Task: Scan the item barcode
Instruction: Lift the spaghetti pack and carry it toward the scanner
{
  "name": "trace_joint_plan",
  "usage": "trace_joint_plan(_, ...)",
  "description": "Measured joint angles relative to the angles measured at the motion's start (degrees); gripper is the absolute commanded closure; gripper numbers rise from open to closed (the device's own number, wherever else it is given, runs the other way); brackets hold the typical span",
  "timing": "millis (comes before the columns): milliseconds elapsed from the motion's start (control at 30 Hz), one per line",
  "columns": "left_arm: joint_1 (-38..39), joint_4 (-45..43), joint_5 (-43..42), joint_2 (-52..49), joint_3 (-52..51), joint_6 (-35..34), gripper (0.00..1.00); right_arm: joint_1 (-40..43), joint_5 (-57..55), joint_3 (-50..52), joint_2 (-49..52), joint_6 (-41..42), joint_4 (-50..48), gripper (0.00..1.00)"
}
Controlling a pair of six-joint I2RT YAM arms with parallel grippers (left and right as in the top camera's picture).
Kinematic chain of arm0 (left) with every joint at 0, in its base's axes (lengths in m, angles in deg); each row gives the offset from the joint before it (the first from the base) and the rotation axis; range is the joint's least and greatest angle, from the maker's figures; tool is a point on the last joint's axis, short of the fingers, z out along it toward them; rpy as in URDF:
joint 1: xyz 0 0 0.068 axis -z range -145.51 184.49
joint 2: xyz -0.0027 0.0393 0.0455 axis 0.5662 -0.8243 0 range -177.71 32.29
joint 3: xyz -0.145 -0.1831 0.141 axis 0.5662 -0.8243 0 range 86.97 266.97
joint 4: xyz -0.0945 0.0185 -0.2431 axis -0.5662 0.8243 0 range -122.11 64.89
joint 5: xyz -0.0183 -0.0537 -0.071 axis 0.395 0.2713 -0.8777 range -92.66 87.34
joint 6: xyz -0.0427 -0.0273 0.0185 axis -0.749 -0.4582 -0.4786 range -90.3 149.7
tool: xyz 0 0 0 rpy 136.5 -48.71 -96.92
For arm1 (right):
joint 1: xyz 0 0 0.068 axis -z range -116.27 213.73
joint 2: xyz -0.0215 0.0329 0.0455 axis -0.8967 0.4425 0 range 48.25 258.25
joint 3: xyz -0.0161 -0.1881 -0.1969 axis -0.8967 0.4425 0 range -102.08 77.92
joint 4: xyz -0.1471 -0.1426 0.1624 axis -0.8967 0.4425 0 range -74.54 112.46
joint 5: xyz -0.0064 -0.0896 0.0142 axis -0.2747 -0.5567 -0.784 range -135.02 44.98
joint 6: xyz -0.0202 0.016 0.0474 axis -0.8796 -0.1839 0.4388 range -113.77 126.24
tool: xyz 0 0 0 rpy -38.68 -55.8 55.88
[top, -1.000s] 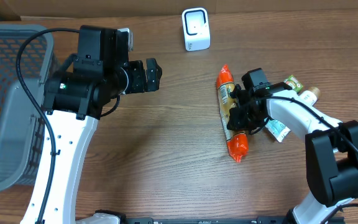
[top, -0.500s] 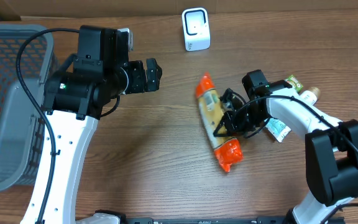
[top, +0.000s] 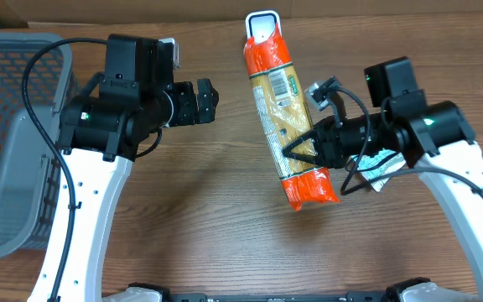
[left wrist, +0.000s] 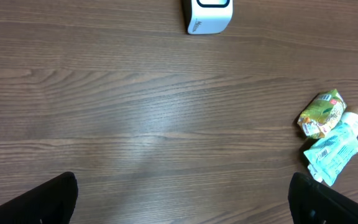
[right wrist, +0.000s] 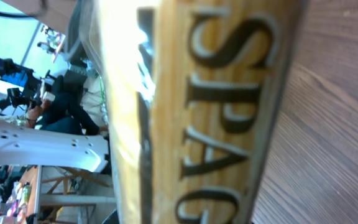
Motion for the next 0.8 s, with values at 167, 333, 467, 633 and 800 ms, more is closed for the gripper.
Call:
trace_joint_plan(167,0.00,0.00,0.00,0.00,0.00,0.00,0.00,0.00,0.04,-3.41,-0.35,3.67,0.07,0.97)
trace_joint_plan(333,0.00,0.00,0.00,0.00,0.00,0.00,0.01,0.00,-0.50,-7.39,-0.39,8.09,-1.01,0.97)
trace_joint_plan(467,0.00,0.00,0.00,0.00,0.00,0.00,0.00,0.00,-5.01,-10.43,-0.24,12.66,-2.89,0.97)
trace_joint_plan(633,0.00,0.00,0.00,0.00,0.00,0.00,0.00,-0.57,-14.34,-20.31,5.99,15.17,1.42,0.97)
trace_joint_plan(800,0.00,0.00,0.00,0.00,0.00,0.00,0.00,-3.30,-33.53,-32.00,19.52,15.65,3.72,0.96)
